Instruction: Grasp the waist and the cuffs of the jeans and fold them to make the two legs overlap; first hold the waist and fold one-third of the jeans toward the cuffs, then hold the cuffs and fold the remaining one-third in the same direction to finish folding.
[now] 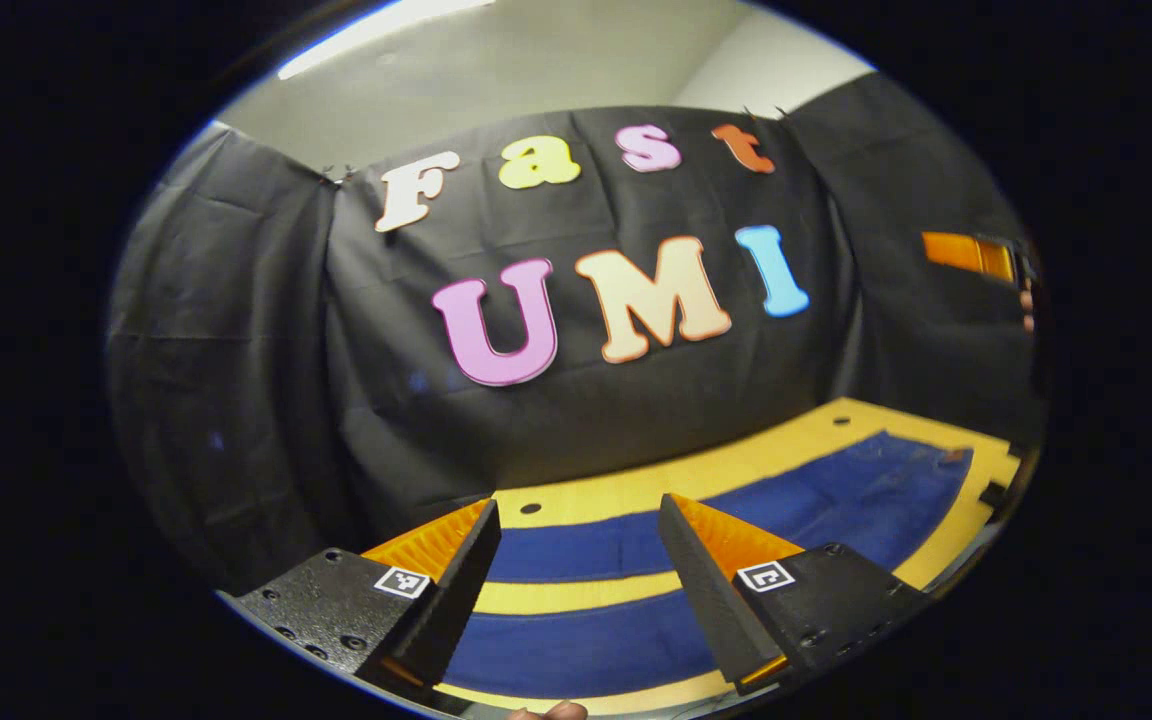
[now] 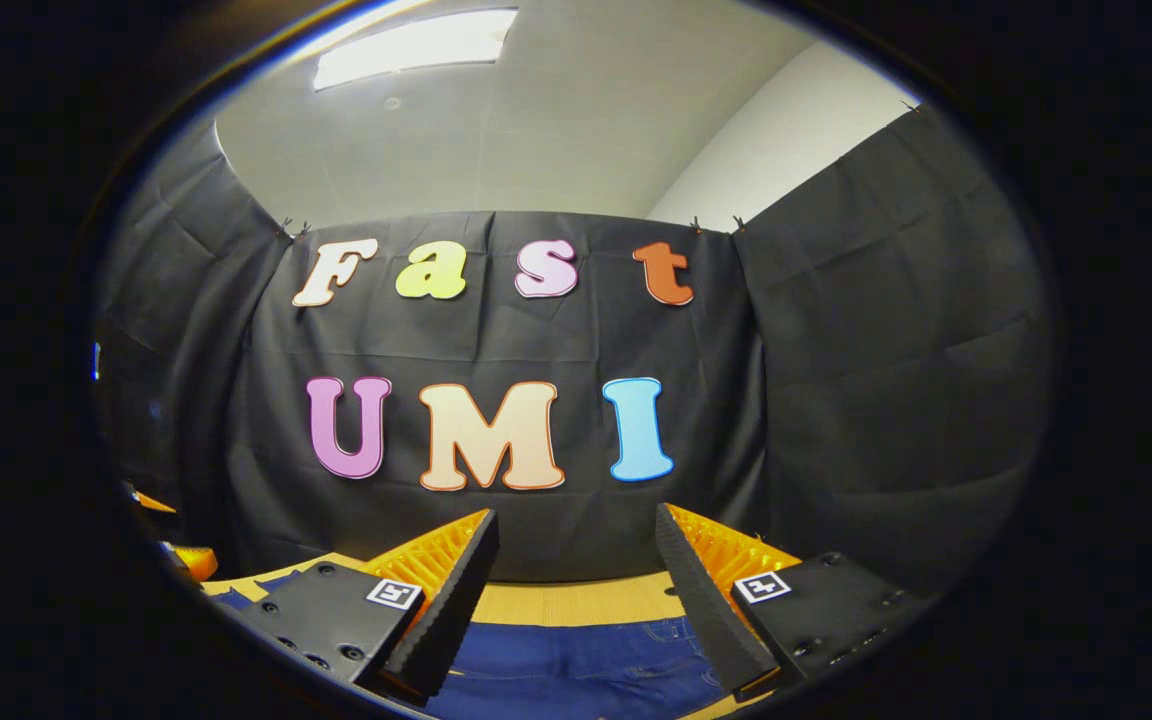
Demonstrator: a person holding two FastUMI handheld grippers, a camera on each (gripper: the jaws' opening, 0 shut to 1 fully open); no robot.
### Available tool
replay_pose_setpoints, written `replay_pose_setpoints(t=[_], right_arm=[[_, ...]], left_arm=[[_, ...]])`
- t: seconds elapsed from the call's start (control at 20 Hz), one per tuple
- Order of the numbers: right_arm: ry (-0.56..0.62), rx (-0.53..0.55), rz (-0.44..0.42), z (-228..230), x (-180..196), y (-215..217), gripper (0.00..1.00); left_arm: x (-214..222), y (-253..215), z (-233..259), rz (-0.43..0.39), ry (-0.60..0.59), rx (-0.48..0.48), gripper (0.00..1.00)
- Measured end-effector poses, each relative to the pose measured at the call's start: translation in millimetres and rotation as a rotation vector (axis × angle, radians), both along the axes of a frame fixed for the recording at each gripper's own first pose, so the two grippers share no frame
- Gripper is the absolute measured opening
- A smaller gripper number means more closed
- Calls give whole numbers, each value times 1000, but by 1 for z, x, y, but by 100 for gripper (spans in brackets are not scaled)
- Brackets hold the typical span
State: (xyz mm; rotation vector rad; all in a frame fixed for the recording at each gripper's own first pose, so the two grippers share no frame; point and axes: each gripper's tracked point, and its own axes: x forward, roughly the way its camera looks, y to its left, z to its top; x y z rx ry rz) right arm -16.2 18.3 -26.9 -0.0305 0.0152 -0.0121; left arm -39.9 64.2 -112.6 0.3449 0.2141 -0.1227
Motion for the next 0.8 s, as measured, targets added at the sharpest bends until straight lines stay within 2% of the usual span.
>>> replay_pose_setpoints(t=[0.05,0.1,0.25,0.5,0.65,0.8], right_arm=[[9,-1,-7,-5,-2,1,97],[15,-3,-12,-10,-5,1,96],[37,-10,-34,-23,-11,2,96],[78,-40,-63,-44,-25,-2,97],[103,-59,-76,-49,-31,-7,96],[116,-76,-94,-52,-37,-16,96]], left_arm=[[-4,8,-10,-12,27,43,100],[-7,15,-23,-25,60,78,95],[-23,35,-61,-70,155,154,95],[-51,65,-132,-211,332,394,95],[-63,79,-168,-249,430,440,95],[-71,90,-196,-284,485,538,95]])
